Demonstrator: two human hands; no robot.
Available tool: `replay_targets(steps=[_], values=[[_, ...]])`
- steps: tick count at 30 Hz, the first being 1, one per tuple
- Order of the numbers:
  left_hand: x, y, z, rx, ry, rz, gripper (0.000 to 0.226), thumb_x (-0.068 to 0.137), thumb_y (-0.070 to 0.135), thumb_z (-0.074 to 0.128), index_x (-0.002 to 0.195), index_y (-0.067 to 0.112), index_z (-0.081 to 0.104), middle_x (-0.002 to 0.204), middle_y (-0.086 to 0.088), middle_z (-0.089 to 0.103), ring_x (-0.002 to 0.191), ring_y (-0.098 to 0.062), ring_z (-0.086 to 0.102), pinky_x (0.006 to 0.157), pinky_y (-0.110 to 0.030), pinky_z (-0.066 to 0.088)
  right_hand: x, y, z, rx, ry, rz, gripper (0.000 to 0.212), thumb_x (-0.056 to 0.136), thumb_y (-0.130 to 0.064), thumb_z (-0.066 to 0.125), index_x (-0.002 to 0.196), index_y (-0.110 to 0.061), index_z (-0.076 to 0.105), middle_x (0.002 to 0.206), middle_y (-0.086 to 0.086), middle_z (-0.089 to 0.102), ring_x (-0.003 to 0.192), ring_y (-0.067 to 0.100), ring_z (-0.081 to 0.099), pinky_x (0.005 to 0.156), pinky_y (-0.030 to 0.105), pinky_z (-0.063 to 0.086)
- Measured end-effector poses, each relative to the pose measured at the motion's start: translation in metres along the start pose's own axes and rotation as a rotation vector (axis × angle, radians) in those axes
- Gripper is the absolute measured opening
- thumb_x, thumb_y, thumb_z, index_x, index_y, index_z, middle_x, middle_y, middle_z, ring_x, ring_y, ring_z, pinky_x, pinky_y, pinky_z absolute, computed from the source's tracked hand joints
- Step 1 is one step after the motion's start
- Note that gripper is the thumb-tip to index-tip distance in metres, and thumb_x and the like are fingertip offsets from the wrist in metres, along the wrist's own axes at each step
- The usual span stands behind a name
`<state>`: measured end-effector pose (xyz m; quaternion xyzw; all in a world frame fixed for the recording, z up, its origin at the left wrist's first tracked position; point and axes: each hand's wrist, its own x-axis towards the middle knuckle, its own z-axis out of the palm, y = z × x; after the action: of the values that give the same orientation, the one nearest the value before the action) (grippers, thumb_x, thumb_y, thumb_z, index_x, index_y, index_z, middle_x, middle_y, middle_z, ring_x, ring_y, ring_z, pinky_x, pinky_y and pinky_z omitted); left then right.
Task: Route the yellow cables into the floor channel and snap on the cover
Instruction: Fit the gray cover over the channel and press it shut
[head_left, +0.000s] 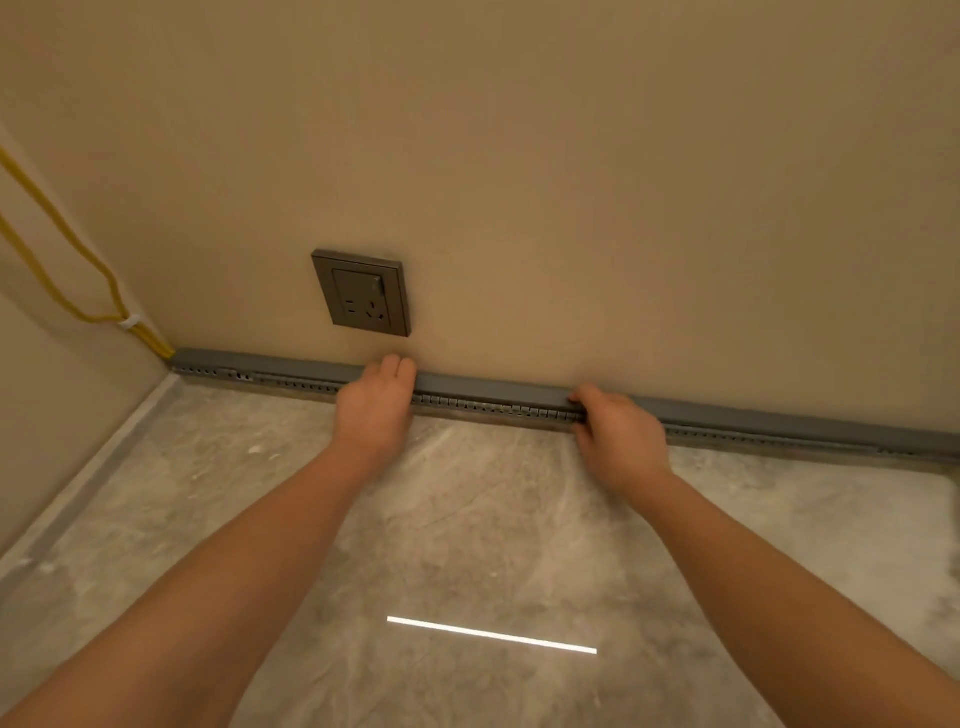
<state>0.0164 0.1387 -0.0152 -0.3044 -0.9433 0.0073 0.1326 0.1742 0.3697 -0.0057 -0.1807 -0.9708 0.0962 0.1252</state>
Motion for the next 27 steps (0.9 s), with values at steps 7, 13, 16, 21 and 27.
replay_targets(steps=[7, 13, 16, 21, 27], values=[[0.000, 0.012, -0.008, -0.007, -0.016, 0.001, 0.035, 0.073, 0.018, 0.074, 0.101, 0.013, 0.054, 0.101, -0.007, 0.058, 0.092, -0.027, 0.059, 0.051, -0.033, 0.041, 0.005, -0.001, -0.007, -0.054, -0.063, 0.027, 0.038, 0.089, -0.019, 0.054, 0.126, -0.027, 0.054, 0.111, -0.001, 0.069, 0.104, 0.025, 0.063, 0.073, 0.034, 0.047], [0.003, 0.020, -0.011, -0.048, -0.033, 0.028, 0.033, 0.073, 0.016, 0.073, 0.102, 0.014, 0.056, 0.101, -0.005, 0.058, 0.092, -0.026, 0.059, 0.053, -0.033, 0.043, 0.005, 0.001, -0.012, -0.060, -0.073, 0.038, 0.039, 0.086, -0.021, 0.056, 0.125, -0.026, 0.053, 0.109, 0.001, 0.069, 0.104, 0.028, 0.063, 0.075, 0.036, 0.049], [0.004, 0.025, -0.014, -0.063, -0.054, 0.042, 0.032, 0.079, 0.015, 0.067, 0.108, 0.015, 0.054, 0.106, -0.004, 0.056, 0.098, -0.025, 0.057, 0.058, -0.034, 0.043, 0.005, 0.002, -0.013, -0.090, -0.091, 0.029, 0.037, 0.086, -0.021, 0.057, 0.123, -0.025, 0.056, 0.110, 0.003, 0.068, 0.106, 0.028, 0.061, 0.077, 0.037, 0.050], [0.003, 0.026, -0.012, -0.076, -0.064, 0.034, 0.031, 0.082, 0.009, 0.064, 0.110, 0.018, 0.057, 0.106, -0.004, 0.057, 0.097, -0.025, 0.058, 0.060, -0.036, 0.049, 0.006, 0.004, -0.013, -0.170, -0.080, 0.014, 0.029, 0.089, -0.025, 0.055, 0.118, -0.023, 0.059, 0.110, 0.002, 0.070, 0.105, 0.028, 0.063, 0.074, 0.034, 0.049], [0.009, 0.029, -0.018, -0.079, -0.070, 0.033, 0.023, 0.086, 0.023, 0.063, 0.108, 0.016, 0.060, 0.107, -0.004, 0.056, 0.101, -0.025, 0.057, 0.066, -0.038, 0.052, 0.017, -0.002, -0.020, -0.338, -0.126, -0.049, 0.023, 0.086, -0.005, 0.052, 0.105, -0.016, 0.058, 0.098, 0.007, 0.069, 0.091, 0.031, 0.066, 0.058, 0.031, 0.034]])
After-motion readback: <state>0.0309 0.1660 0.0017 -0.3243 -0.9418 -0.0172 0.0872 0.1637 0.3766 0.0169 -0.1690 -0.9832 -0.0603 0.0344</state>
